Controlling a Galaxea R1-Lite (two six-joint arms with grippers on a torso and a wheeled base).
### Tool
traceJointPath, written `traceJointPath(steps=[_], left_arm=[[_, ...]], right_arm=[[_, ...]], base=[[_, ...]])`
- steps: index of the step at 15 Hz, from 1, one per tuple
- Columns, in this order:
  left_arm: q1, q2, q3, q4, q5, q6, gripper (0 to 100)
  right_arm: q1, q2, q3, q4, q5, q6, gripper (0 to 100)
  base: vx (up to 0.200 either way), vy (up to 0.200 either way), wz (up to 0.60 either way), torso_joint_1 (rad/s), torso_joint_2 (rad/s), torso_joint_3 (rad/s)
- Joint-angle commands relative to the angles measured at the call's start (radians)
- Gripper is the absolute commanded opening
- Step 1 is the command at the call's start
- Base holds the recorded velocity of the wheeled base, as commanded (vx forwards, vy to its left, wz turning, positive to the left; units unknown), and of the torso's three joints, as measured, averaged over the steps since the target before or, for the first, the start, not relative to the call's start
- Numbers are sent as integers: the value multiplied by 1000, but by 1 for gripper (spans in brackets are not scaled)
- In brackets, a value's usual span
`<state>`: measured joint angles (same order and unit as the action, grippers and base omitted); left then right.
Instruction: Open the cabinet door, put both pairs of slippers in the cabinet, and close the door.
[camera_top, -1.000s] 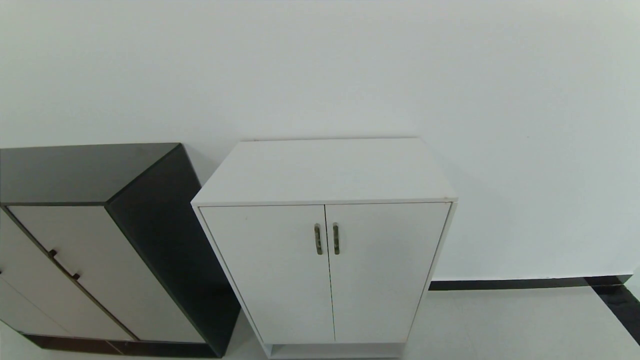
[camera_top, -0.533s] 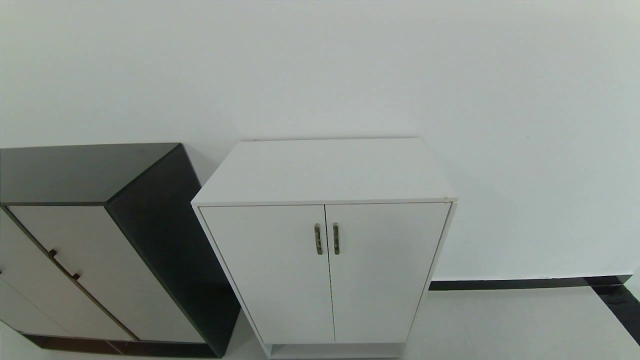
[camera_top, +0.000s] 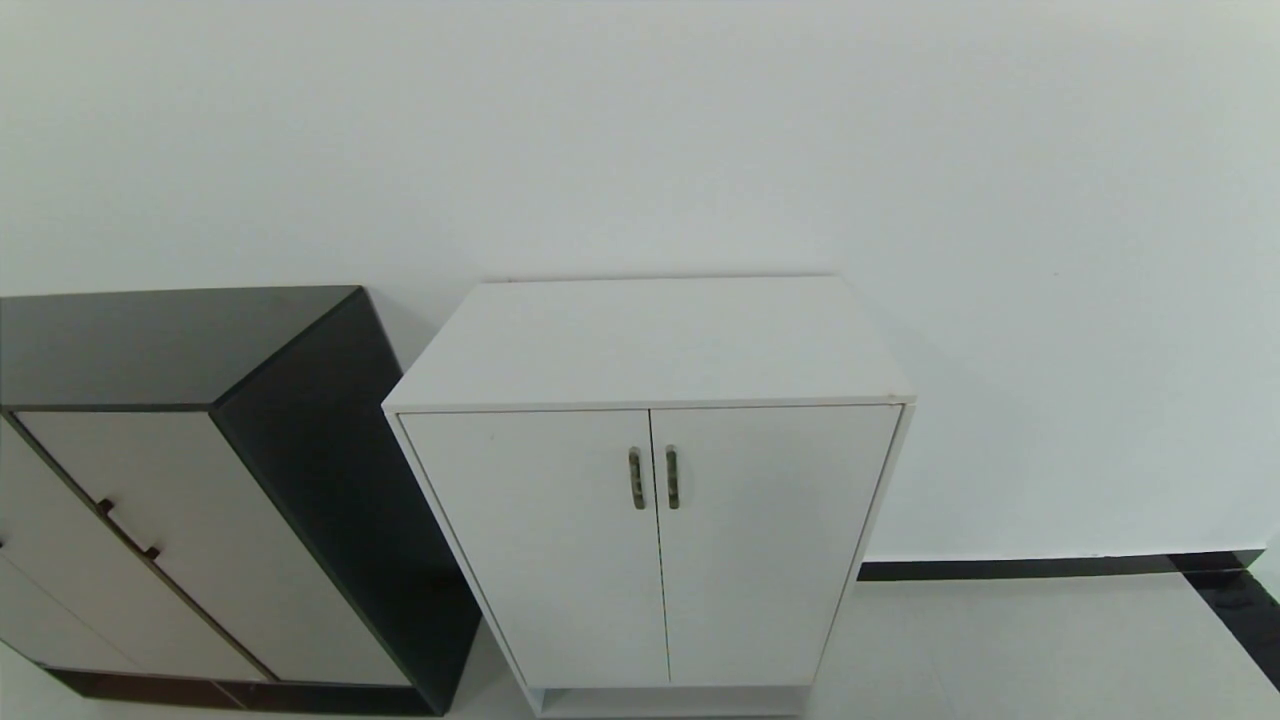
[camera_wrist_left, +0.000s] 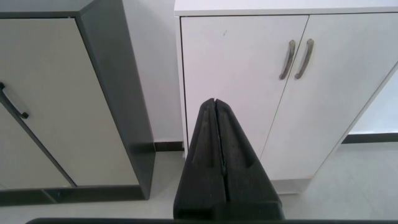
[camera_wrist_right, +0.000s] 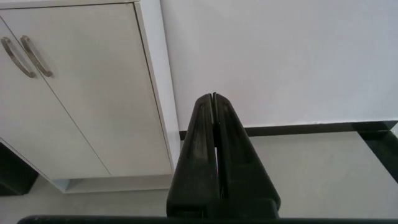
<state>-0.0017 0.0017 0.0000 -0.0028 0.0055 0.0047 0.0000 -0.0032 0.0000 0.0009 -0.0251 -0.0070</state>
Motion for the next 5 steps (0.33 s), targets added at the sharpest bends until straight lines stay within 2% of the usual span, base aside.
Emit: traceJointPath(steps=[1, 5], left_arm=[[0, 0, 0, 0, 1, 0, 0], [0, 0, 0, 0, 1, 0, 0]], right_arm=[[0, 3, 0, 2, 1, -2, 0], [2, 3, 0, 1, 1, -1, 0]], base=[[0, 0, 0, 0, 0, 0], [0, 0, 0, 0, 0, 0]])
